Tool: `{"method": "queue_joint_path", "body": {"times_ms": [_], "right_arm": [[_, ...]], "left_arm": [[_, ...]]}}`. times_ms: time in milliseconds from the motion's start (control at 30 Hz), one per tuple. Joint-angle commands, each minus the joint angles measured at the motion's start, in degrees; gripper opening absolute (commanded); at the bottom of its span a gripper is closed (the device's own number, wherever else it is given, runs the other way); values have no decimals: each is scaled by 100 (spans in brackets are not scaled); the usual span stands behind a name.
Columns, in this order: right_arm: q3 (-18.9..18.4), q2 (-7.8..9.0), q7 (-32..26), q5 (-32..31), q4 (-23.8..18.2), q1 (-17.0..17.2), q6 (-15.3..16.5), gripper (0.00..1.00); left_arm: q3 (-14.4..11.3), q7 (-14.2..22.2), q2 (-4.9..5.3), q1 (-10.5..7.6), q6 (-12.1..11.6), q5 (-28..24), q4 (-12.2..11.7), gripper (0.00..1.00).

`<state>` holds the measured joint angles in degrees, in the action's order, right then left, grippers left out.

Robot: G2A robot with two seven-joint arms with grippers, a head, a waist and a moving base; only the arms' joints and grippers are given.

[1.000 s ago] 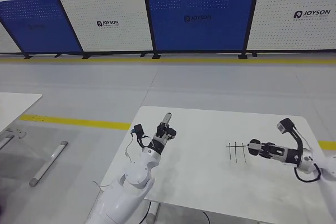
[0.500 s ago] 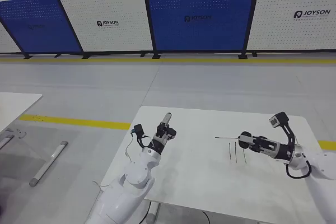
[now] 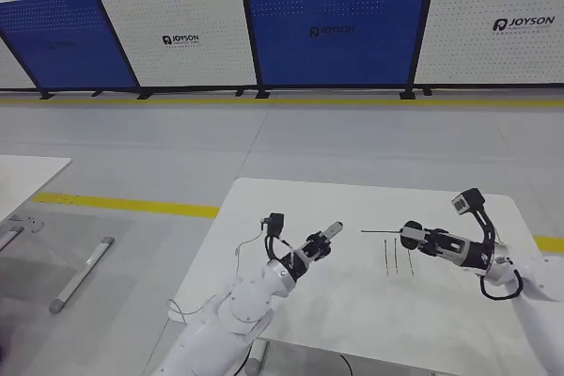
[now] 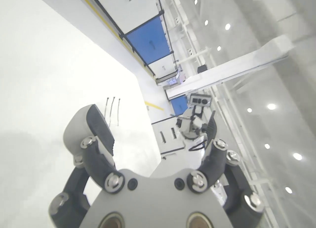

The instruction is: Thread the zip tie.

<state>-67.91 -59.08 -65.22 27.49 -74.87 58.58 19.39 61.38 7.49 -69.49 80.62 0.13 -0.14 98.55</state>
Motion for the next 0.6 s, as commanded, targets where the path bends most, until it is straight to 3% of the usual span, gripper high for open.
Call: {"method": "queue_joint_path", "body": {"times_ms": [0, 200, 300, 400, 467, 567], "right_arm": [[0, 0, 0, 0, 0, 0, 0, 0], [171, -75, 386, 233, -161, 184, 9, 0], [381, -178, 711, 258, -205, 195, 9, 0], [623, -311, 1051, 102, -175, 145, 9, 0], [727, -372, 1154, 33, -58, 94, 9, 0], [727, -372, 1154, 33, -58, 94, 9, 0]], "left_arm": [[-2, -99, -3, -5, 14, 31, -7, 100], [-2, -95, -6, 1, -4, -19, -7, 100], [44, 120, -13, 13, -174, -431, -25, 100], [126, 599, -4, 19, -357, -972, -36, 100], [238, 576, -9, 13, -312, -1314, -65, 100], [238, 576, -9, 13, -312, -1314, -65, 100]]}}
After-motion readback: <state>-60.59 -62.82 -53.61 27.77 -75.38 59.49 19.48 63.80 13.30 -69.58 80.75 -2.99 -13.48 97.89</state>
